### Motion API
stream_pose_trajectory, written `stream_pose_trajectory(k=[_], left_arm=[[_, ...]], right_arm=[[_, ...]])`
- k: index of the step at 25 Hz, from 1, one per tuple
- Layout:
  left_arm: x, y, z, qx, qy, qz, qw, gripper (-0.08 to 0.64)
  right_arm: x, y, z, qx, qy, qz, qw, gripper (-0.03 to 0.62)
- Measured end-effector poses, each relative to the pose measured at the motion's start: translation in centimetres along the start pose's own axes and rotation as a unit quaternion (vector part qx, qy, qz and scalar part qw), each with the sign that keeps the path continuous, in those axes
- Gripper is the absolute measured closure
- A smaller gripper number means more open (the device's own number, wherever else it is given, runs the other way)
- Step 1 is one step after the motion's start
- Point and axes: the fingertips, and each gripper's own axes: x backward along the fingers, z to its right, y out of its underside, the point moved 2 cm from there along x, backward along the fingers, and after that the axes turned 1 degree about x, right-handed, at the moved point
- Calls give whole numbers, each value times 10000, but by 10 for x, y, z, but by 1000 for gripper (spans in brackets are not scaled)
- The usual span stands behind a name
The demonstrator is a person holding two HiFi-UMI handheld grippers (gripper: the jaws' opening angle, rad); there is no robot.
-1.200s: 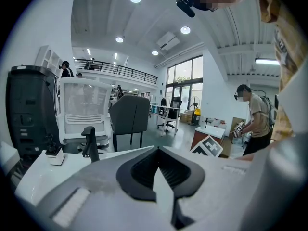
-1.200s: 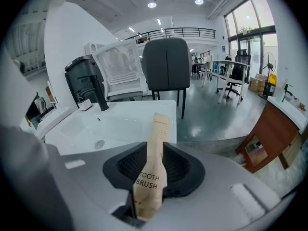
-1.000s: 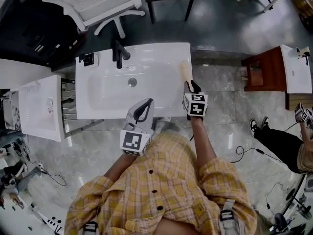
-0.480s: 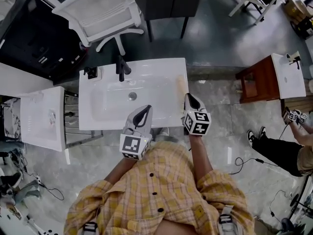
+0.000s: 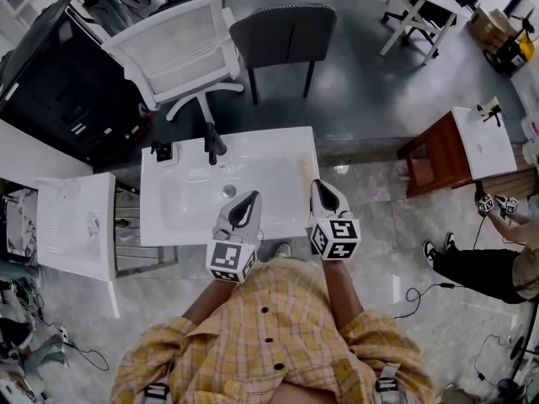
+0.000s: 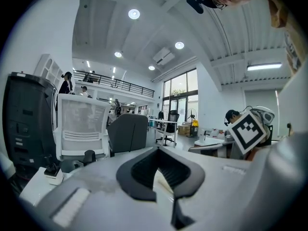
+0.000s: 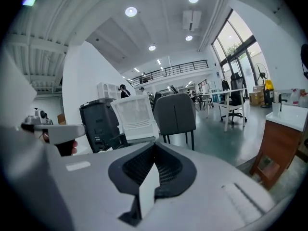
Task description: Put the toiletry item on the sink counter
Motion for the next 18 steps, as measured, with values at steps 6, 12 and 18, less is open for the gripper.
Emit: stream_pose_trajectory(k=[6, 12, 18], left_arm=[[15, -13, -1, -39, -1, 169, 9998, 561], [35, -25, -11, -34, -6, 253, 9997, 561], [61, -38, -22, -60, -21, 332, 9994, 561]], right_arm=[[24, -28, -33, 81, -169, 406, 9990, 591], [36, -43, -68, 174, -243, 594, 9978, 591], [52, -54, -102, 239, -244, 745, 9966, 592]])
